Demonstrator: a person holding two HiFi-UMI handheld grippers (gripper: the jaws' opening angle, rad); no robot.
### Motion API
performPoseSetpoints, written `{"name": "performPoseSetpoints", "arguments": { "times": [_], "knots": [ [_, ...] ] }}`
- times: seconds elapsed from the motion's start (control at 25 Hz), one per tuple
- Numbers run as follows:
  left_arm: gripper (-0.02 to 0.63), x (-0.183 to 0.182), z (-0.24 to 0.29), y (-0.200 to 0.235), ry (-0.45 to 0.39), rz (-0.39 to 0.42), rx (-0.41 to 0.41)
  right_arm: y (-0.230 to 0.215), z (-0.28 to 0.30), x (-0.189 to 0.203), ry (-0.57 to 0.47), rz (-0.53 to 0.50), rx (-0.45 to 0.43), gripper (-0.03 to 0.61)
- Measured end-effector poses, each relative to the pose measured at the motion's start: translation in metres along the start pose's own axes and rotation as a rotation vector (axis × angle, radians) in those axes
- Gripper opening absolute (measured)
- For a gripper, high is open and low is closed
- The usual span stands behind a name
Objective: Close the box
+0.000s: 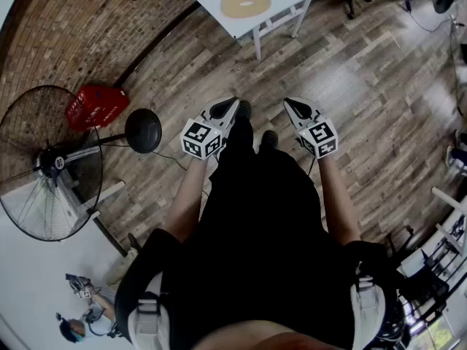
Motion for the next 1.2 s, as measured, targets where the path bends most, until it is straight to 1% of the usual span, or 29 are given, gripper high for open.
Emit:
{"name": "performPoseSetpoints", "arguments": {
  "times": [0.2,0.4,0.52,0.6,0.72,0.88,1.04,1.2],
  "knots": [
    [0.020,0.002,-0.006,-0.019,-0.007,0.008,-0.024,-0.006,-0.020,0.007,-0.016,-0.009,0.008,-0.003],
    [0.020,-0.008,-0.008,-0.026,-0.034,0.029,-0.044,-0.007,-0.026,0.003,-0.054,0.035,-0.010,-0.003],
    [0.020,-0.008,-0.014,-0.026,-0.049,0.029,-0.057,-0.004,-0.025,-0.001,-0.058,0.026,-0.017,-0.003],
    [0.020,-0.007,-0.018,-0.022,-0.054,0.026,-0.064,0.000,-0.021,-0.004,-0.073,0.044,-0.035,-0.002],
    [0.020,-0.006,-0.021,-0.017,-0.057,0.021,-0.069,0.000,-0.019,-0.010,-0.111,0.099,-0.046,-0.002],
    [0.020,-0.010,-0.021,-0.006,-0.065,0.017,-0.066,-0.002,-0.010,-0.012,-0.094,0.078,-0.026,-0.002],
    [0.020,-0.013,-0.013,0.012,-0.062,0.021,-0.059,-0.011,0.004,-0.017,-0.093,0.093,0.001,-0.002],
    [0.020,-0.013,-0.001,0.026,-0.062,0.008,-0.045,-0.022,0.014,-0.014,-0.076,0.094,0.032,-0.002]
  ]
}}
Point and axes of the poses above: the fingertips, and each gripper's own axes: z forward along the fingers, y to its left, x out of its underside, the point moved 2 cm from there along -z, backward along the fingers, and after that the axes turned 7 degrees about -y, right-handed, at the moved point
